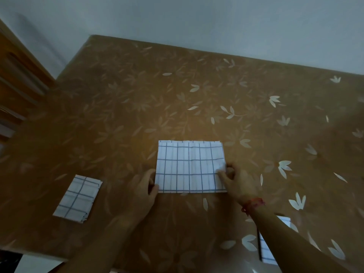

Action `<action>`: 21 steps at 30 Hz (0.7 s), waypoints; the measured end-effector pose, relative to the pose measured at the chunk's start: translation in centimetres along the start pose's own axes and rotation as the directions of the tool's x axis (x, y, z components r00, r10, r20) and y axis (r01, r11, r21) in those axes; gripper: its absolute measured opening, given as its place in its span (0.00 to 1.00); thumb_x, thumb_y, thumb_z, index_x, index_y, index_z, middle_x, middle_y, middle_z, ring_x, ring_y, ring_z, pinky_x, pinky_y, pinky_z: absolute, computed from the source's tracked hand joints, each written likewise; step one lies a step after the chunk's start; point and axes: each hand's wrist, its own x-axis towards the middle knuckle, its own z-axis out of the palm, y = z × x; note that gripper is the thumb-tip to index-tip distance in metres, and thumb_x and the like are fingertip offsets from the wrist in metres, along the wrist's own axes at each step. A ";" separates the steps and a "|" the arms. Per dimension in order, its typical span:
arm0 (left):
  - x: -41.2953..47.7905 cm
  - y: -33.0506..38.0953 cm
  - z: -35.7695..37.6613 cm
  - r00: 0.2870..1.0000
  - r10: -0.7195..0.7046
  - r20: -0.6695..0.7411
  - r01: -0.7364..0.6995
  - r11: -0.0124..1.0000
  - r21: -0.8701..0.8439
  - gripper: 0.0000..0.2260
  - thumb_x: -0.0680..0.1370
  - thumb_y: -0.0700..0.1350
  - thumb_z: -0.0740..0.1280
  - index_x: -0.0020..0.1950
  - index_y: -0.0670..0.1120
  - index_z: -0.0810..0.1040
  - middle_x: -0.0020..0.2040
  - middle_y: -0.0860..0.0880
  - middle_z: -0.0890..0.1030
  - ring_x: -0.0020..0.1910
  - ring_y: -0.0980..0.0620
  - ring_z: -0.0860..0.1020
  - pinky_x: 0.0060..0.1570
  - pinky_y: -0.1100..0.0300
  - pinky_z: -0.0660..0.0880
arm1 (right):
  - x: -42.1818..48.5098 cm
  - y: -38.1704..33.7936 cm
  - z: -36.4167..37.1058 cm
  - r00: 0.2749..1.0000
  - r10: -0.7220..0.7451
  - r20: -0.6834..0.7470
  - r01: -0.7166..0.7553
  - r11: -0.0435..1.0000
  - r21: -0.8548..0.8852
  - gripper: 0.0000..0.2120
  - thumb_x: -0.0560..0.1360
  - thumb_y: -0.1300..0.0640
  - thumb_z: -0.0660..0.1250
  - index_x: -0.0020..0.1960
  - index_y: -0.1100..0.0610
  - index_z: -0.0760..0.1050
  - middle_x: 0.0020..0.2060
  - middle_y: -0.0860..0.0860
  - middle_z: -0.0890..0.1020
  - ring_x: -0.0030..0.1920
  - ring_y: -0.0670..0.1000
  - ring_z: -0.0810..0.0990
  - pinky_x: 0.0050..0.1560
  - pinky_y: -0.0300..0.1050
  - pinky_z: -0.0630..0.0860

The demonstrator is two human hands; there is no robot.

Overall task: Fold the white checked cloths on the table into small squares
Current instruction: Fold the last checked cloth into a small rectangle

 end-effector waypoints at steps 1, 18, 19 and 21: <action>0.0 -0.1 0.1 1.000 0.012 -0.019 -0.011 1.000 0.027 0.12 0.77 0.44 0.67 0.60 0.47 0.75 0.45 0.53 0.77 0.46 0.55 0.74 0.48 0.63 0.73 | 0.0 -0.1 0.0 1.000 -0.003 -0.006 0.003 1.000 0.027 0.15 0.78 0.49 0.66 0.64 0.50 0.72 0.44 0.43 0.78 0.42 0.43 0.77 0.28 0.27 0.65; -5.7 2.9 4.4 0.904 0.383 0.191 -0.428 0.821 0.378 0.23 0.81 0.52 0.53 0.71 0.42 0.70 0.71 0.42 0.69 0.71 0.44 0.66 0.67 0.46 0.66 | -7.0 1.8 8.0 0.753 -0.655 0.071 0.589 0.622 -0.516 0.24 0.76 0.53 0.61 0.69 0.62 0.70 0.68 0.61 0.73 0.68 0.60 0.73 0.62 0.57 0.76; -5.5 2.6 4.6 0.905 0.368 0.213 -0.424 0.821 0.382 0.24 0.82 0.52 0.50 0.72 0.41 0.68 0.73 0.41 0.67 0.73 0.43 0.64 0.68 0.46 0.66 | -7.5 1.9 8.9 0.737 -0.667 0.109 0.615 0.596 -0.517 0.25 0.76 0.53 0.59 0.71 0.63 0.68 0.69 0.61 0.72 0.70 0.60 0.71 0.63 0.57 0.75; -5.3 2.1 4.8 0.899 0.345 0.268 -0.430 0.808 0.402 0.25 0.82 0.52 0.48 0.74 0.39 0.64 0.74 0.39 0.62 0.74 0.42 0.60 0.68 0.44 0.67 | -7.9 1.8 10.0 0.719 -0.677 0.158 0.645 0.567 -0.513 0.26 0.78 0.53 0.57 0.74 0.62 0.61 0.71 0.60 0.69 0.73 0.58 0.66 0.66 0.59 0.72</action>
